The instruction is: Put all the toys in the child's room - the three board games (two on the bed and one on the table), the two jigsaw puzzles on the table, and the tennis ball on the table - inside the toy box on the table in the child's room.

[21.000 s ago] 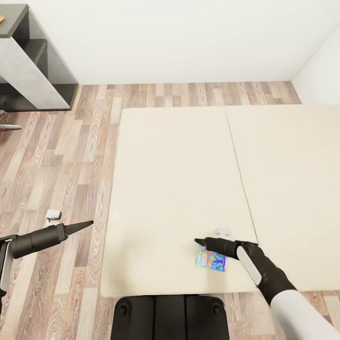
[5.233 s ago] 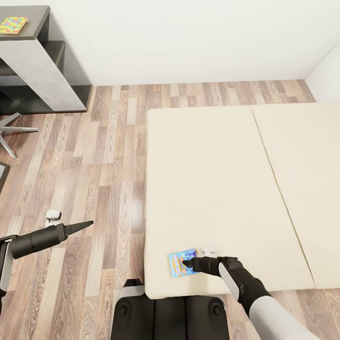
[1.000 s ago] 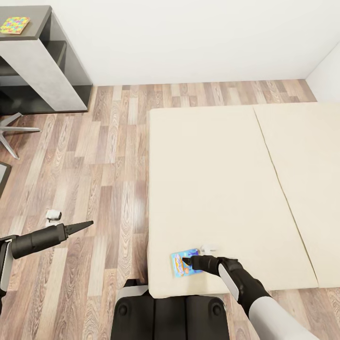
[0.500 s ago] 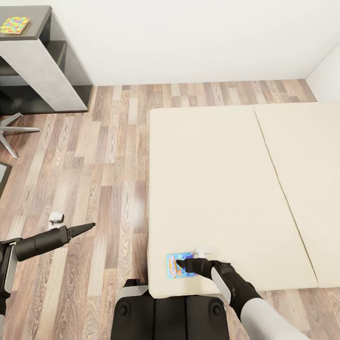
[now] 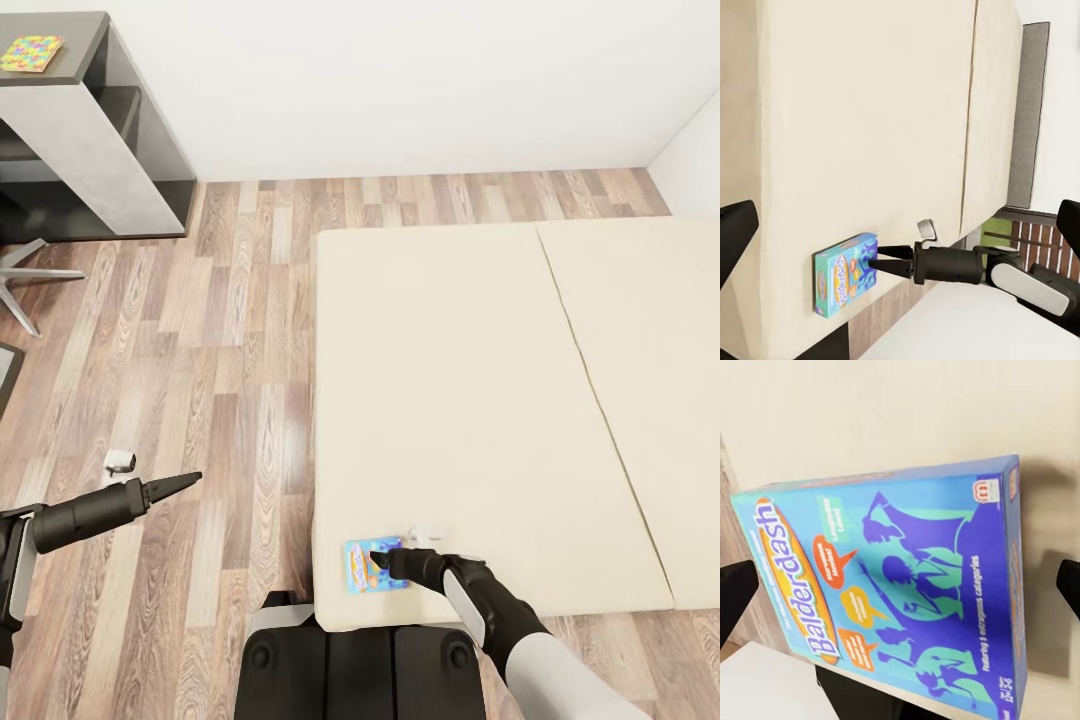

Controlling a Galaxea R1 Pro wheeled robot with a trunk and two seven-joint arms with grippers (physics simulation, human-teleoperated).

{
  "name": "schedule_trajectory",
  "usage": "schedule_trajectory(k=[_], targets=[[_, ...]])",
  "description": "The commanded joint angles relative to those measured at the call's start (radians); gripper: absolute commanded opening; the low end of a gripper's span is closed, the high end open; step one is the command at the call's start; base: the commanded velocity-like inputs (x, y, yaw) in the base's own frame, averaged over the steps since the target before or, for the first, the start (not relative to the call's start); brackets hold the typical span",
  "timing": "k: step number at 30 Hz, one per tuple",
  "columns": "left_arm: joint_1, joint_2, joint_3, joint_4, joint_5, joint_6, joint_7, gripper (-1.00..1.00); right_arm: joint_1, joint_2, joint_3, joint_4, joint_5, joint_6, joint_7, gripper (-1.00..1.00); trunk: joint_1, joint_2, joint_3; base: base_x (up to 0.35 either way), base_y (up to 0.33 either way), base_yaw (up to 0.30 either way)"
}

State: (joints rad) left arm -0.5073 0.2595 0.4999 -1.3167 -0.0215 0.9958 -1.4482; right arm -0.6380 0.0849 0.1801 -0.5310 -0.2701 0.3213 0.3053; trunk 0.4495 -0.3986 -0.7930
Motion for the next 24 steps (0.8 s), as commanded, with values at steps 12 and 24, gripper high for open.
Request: schedule_trajectory(k=[12, 24], targets=[[0.000, 0.000, 0.001, 0.000, -0.003, 0.011, -0.005, 1.00, 0.000, 0.000, 0.002, -0.001, -0.006, 0.006, 0.000, 1.00, 0.001, -0.001, -0.001, 0.000, 0.000, 0.000], [0.000, 0.001, -0.004, 0.017, -0.002, 0.011, -0.002, 1.00, 0.000, -0.014, 0.006, -0.058, -0.008, 0.012, 0.012, 1.00, 0.001, -0.001, -0.001, 0.000, 0.000, 0.000]])
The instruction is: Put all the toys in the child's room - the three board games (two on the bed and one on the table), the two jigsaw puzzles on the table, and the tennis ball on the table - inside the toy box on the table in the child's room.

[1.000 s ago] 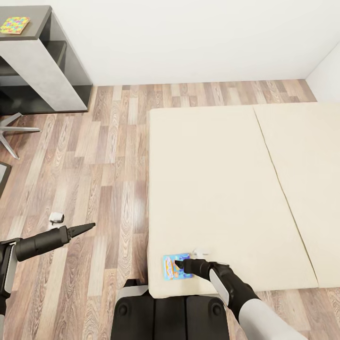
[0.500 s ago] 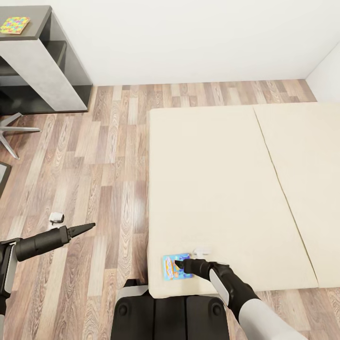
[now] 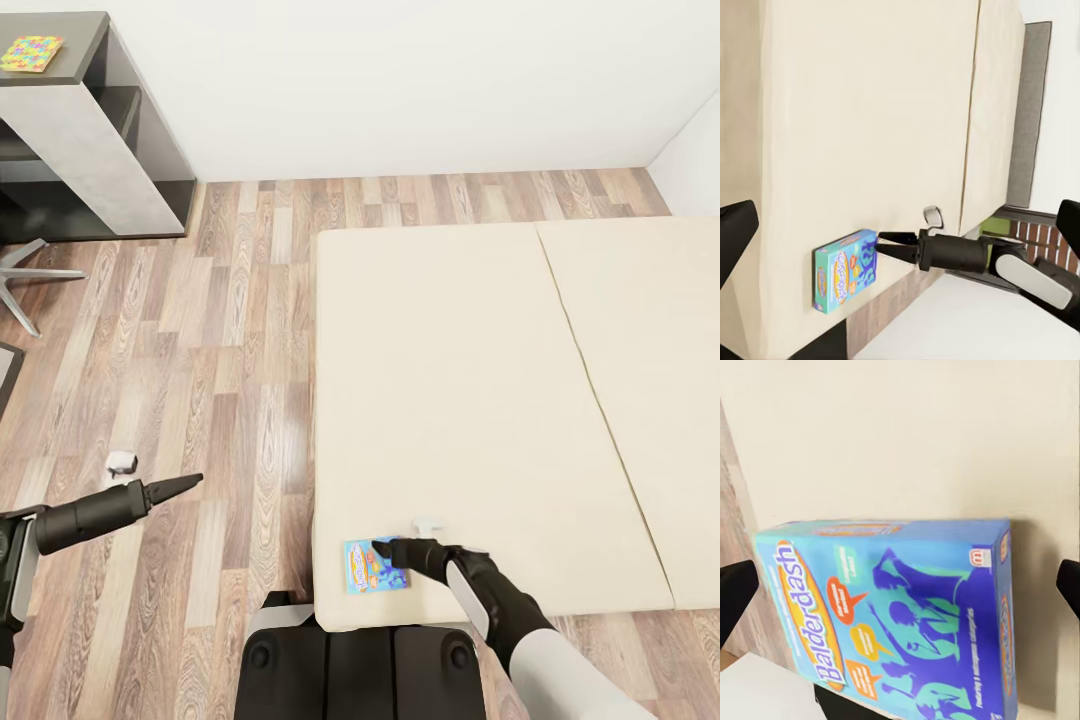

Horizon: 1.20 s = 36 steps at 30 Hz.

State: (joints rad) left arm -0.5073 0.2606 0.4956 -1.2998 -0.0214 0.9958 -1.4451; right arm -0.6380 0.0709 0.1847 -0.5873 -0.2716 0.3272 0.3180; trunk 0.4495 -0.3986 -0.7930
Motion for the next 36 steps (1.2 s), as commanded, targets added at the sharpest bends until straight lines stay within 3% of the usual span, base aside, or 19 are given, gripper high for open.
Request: schedule_trajectory(k=[1, 31, 36], targets=[[0.000, 0.000, 0.000, 0.003, -0.002, 0.010, -0.005, 1.00, 0.000, 0.001, 0.002, -0.008, -0.007, 0.001, 0.000, 1.00, 0.001, -0.001, -0.001, 0.000, 0.000, 0.000], [0.000, 0.002, 0.001, 0.010, 0.001, 0.004, -0.008, 1.00, 0.000, 0.003, 0.004, -0.006, -0.007, -0.006, 0.001, 1.00, 0.001, -0.001, -0.001, 0.000, 0.022, 0.000], [0.000, 0.002, 0.001, 0.010, 0.001, 0.003, -0.008, 1.00, 0.000, 0.004, 0.003, 0.043, -0.007, 0.003, 0.000, 1.00, 0.001, -0.001, -0.001, 0.000, 0.000, 0.000]])
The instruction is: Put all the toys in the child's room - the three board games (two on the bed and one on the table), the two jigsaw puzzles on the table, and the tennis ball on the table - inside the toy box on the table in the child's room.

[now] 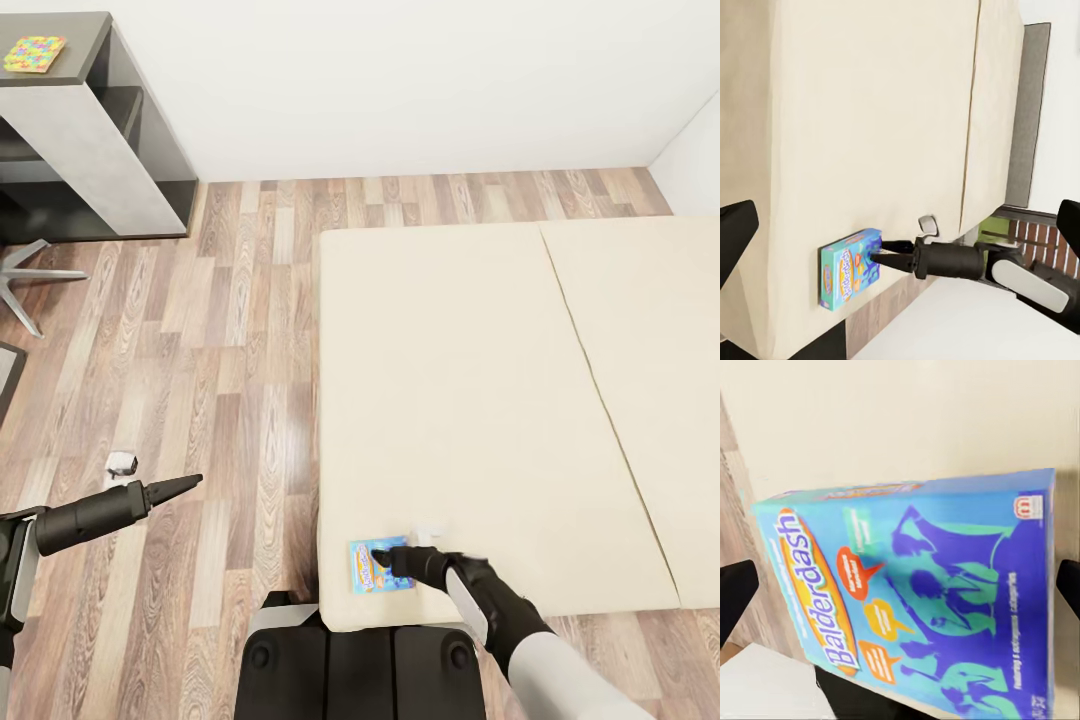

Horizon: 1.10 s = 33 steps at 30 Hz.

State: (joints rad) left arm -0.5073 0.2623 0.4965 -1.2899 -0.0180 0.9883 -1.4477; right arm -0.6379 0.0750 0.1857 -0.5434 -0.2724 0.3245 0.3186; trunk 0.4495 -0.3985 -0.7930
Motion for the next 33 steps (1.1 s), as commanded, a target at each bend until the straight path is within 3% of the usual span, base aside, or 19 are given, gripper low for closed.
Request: schedule_trajectory(k=[1, 9, 18, 33], targets=[[0.000, 0.000, 0.001, 0.000, -0.003, 0.010, -0.005, 1.00, 0.000, 0.000, 0.001, 0.019, -0.006, 0.008, -0.001, 1.00, 0.001, -0.002, -0.001, 0.000, 0.000, 0.000], [0.000, 0.000, 0.001, 0.000, -0.003, 0.010, -0.005, 1.00, 0.000, 0.010, 0.000, 0.060, -0.005, 0.026, -0.006, 1.00, 0.001, -0.002, -0.001, 0.000, 0.000, 0.000], [0.000, 0.000, 0.001, 0.000, -0.003, 0.010, -0.005, 1.00, 0.000, 0.012, 0.000, 0.063, -0.002, 0.046, -0.046, 1.00, 0.001, -0.002, -0.001, 0.000, 0.000, 0.000], [0.000, 0.000, 0.001, 0.000, -0.003, 0.011, -0.005, 1.00, 0.000, 0.012, 0.000, 0.063, -0.002, 0.040, -0.050, 1.00, 0.001, -0.002, -0.001, 0.000, 0.000, 0.000]])
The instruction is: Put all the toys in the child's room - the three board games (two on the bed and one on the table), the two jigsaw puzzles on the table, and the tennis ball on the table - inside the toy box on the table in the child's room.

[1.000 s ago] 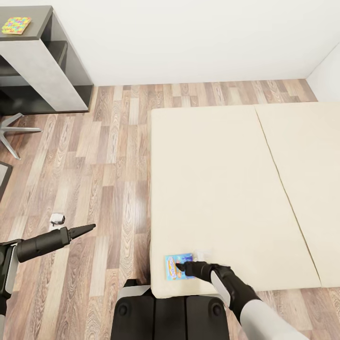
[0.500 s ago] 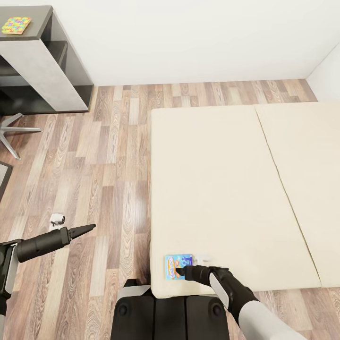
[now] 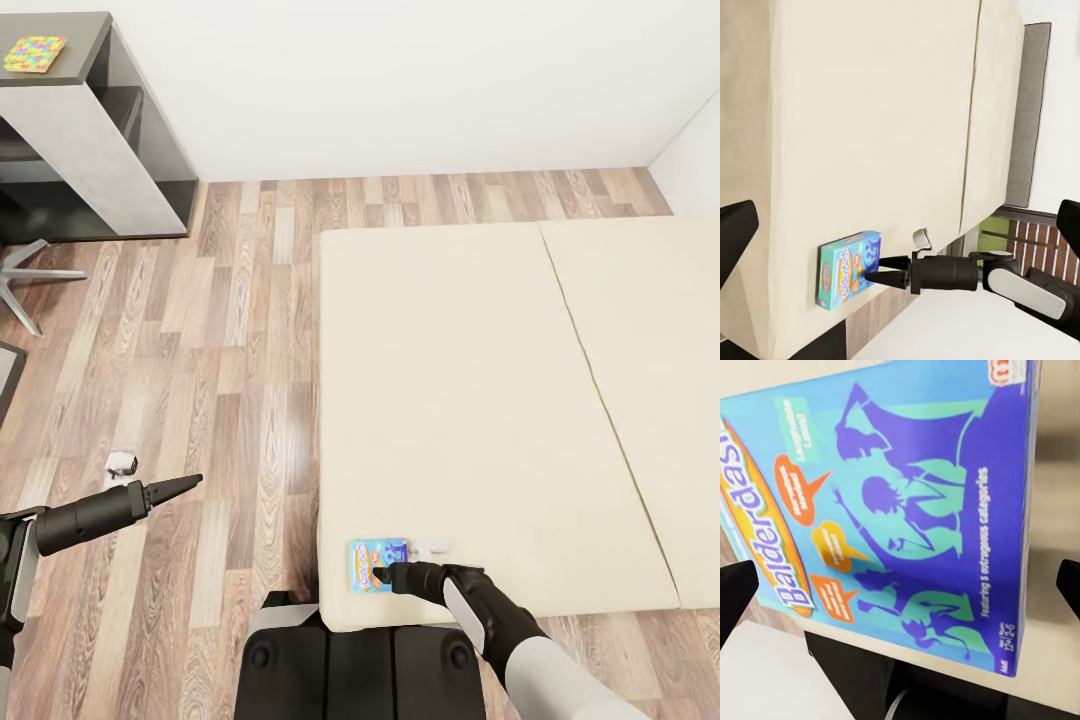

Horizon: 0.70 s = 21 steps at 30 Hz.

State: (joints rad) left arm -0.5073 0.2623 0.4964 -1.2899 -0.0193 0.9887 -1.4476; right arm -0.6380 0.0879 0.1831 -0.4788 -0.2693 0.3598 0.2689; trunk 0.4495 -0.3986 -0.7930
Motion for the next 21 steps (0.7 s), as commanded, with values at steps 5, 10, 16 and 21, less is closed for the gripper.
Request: schedule_trajectory(k=[5, 10, 16, 21], targets=[[0.000, 0.000, 0.001, 0.000, -0.002, 0.011, -0.005, 1.00, 0.000, 0.000, 0.002, -0.001, -0.005, 0.004, -0.001, 1.00, 0.001, -0.001, -0.001, 0.000, 0.024, 0.000], [0.000, 0.000, 0.001, 0.000, -0.002, 0.011, -0.005, 1.00, 0.000, 0.000, 0.002, -0.001, -0.005, 0.004, -0.001, 1.00, 0.001, -0.001, -0.001, 0.000, 0.105, 0.000], [0.000, 0.000, -0.001, 0.000, -0.002, 0.010, -0.005, 1.00, 0.000, 0.000, 0.002, -0.001, -0.004, 0.004, -0.001, 1.00, 0.001, -0.001, -0.001, 0.000, 0.039, 0.000], [0.000, 0.000, -0.001, 0.000, -0.003, 0.010, -0.004, 1.00, 0.000, 0.000, 0.002, -0.001, -0.004, 0.004, -0.001, 1.00, 0.001, -0.001, -0.001, 0.000, 0.020, 0.000]])
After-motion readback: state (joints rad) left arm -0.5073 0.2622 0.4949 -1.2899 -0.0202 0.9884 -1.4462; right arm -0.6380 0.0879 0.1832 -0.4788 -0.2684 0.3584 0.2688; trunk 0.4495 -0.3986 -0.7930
